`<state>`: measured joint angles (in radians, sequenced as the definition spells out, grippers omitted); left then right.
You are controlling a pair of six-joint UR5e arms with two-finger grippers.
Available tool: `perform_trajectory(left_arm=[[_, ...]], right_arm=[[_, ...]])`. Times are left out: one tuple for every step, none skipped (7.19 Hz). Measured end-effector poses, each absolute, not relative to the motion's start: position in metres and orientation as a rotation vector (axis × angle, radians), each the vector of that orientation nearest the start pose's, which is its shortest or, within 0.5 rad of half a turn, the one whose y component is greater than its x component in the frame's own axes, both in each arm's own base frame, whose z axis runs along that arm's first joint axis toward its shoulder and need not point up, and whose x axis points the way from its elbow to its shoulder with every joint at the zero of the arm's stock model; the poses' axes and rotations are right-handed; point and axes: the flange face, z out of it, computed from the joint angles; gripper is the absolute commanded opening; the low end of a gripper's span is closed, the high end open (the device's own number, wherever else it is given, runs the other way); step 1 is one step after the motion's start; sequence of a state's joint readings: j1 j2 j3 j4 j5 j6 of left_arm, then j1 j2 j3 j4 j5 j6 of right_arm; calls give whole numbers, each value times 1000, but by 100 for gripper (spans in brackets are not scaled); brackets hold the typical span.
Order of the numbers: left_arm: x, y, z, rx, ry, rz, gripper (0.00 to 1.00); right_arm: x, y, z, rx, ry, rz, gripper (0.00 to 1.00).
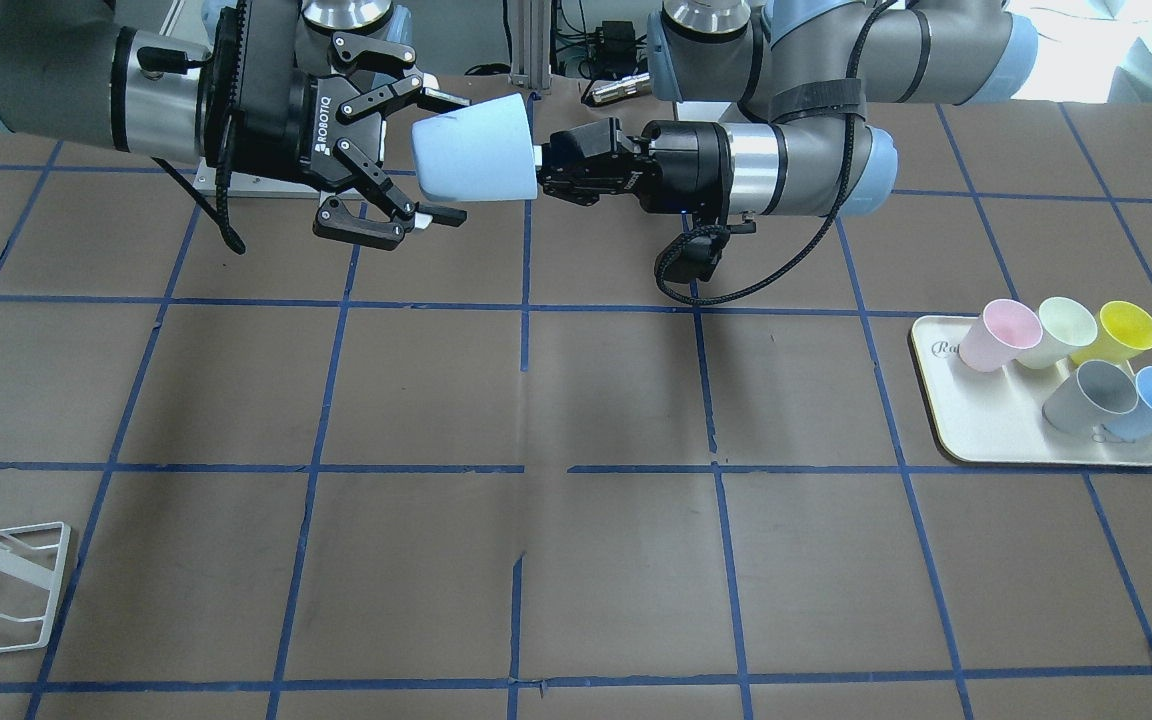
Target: Transfer IKEA cup to right arm and place on rack
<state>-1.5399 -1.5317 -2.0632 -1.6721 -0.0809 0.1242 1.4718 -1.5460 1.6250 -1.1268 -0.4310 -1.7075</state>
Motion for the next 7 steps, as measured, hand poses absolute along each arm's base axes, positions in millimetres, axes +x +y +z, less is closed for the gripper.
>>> perform_trajectory(left_arm=[[-219,-432,370,377,-1462,-288,0],[-219,-432,370,376,-1462,-288,0],[-219,-432,370,376,-1462,-287,0],[-219,-432,370,376,-1462,-286,99],[-219,-432,370,373,-1463,-283,100],[-219,-432,372,368,-1465,-278,100],[-218,-432,372,367,-1466,-275,100]], right_arm=[[176,-487,470,-1183,1613,-663,44],[176,-487,470,-1182,1614,-661,39],[176,-486,469,-1181,1614,-659,33],[176,-486,469,-1180,1614,-658,32],[176,-486,469,-1179,1615,-655,32],[176,-486,468,-1178,1616,-652,26],[176,-486,468,-1179,1616,-651,25]])
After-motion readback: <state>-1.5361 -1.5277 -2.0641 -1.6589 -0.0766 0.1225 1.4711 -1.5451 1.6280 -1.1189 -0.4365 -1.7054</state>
